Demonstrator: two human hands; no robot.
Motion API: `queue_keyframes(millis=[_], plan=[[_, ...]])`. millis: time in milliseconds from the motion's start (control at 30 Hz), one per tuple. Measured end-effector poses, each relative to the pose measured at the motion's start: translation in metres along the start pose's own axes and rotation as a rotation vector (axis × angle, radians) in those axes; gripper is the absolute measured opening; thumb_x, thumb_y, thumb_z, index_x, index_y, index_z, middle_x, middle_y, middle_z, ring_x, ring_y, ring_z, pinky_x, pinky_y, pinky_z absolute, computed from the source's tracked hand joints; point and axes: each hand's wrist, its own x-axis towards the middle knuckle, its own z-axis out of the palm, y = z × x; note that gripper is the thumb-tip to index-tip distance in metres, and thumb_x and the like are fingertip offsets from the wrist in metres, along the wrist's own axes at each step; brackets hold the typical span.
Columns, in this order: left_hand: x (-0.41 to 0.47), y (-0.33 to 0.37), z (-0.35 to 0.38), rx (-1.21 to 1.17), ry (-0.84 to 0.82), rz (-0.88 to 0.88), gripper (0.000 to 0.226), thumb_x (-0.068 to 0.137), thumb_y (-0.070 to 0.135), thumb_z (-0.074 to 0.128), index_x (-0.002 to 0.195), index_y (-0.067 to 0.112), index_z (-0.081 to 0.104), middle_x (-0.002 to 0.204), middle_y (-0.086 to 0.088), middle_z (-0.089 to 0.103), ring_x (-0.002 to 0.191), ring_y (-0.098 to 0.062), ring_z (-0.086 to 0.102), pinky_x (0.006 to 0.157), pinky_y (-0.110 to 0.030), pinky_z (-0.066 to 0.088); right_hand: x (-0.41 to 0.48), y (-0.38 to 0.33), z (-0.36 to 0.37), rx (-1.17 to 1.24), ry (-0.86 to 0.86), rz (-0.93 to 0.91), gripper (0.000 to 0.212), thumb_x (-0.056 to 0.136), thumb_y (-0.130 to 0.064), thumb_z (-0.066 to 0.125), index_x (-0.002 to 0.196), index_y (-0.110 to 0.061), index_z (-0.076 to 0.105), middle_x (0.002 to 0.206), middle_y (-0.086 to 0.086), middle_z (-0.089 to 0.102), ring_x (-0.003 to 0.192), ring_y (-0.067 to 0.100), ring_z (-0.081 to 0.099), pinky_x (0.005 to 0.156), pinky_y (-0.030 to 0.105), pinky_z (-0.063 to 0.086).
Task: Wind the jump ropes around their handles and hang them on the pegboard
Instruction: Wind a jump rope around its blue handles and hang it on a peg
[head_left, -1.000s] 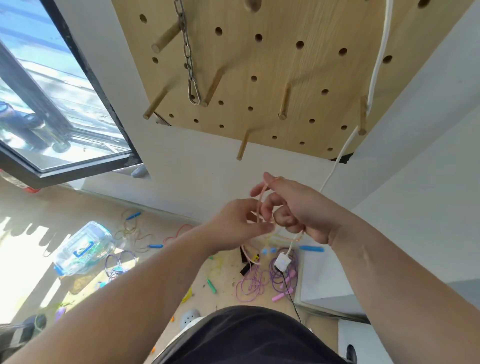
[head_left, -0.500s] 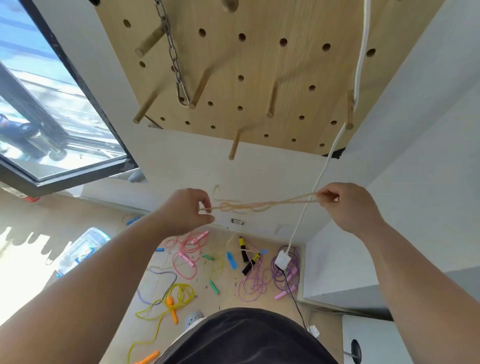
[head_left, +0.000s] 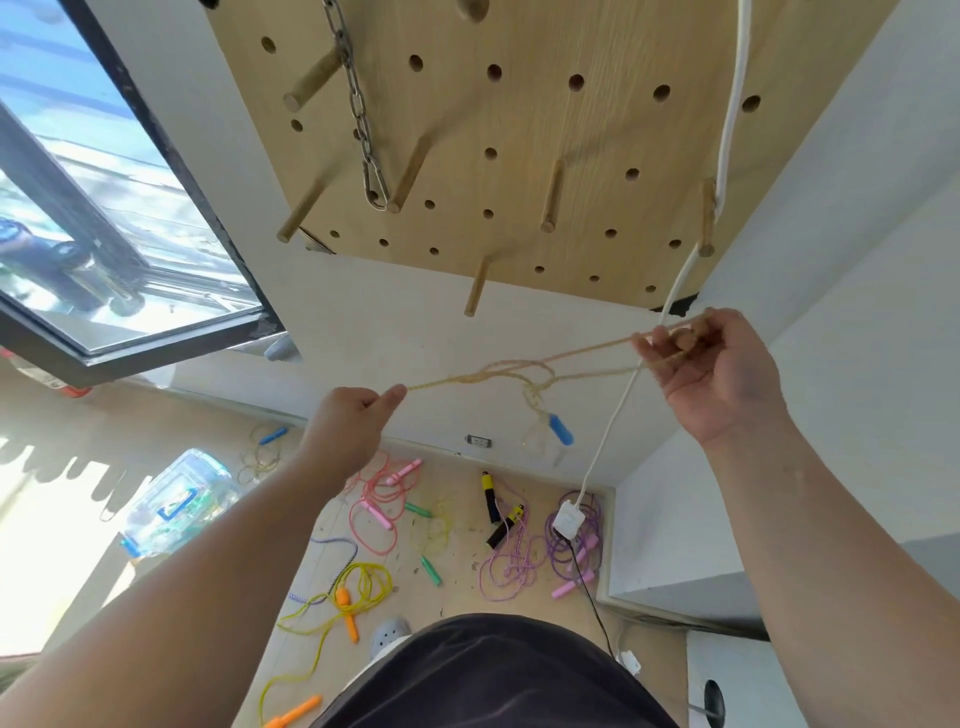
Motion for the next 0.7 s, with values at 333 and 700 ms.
queue_keyframes(millis=[333,700], plan=[[0.011,-0.065,-0.016,-0.327,0.555,-0.43,0.049,0.089,0.05,0.056,0.065,0.008,0.06,0.071,-0.021,0.065,0.071,-0.042,0.067,0.075,-0.055,0.059,-0.005,-0.022,-0.003,-2.347,0.003,-0.394,0.069,0.073,-0.053,0.083,0.127,-0.026,0.049,0.08,-0.006,0.064,0.069,0.019,0.057,0.055,0.03,0.036],[0.012,-0.069,-0.018,-0.075,0.373,-0.37,0.018,0.074,0.035,0.054,0.074,0.018,0.061,0.084,-0.014,0.064,0.079,-0.037,0.063,0.064,-0.047,0.06,-0.006,-0.016,-0.001,-2.636,-0.462,0.124,0.035,0.079,-0.056,0.075,0.08,-0.021,0.074,0.069,-0.007,0.066,0.062,0.009,0.06,0.056,0.023,0.041]])
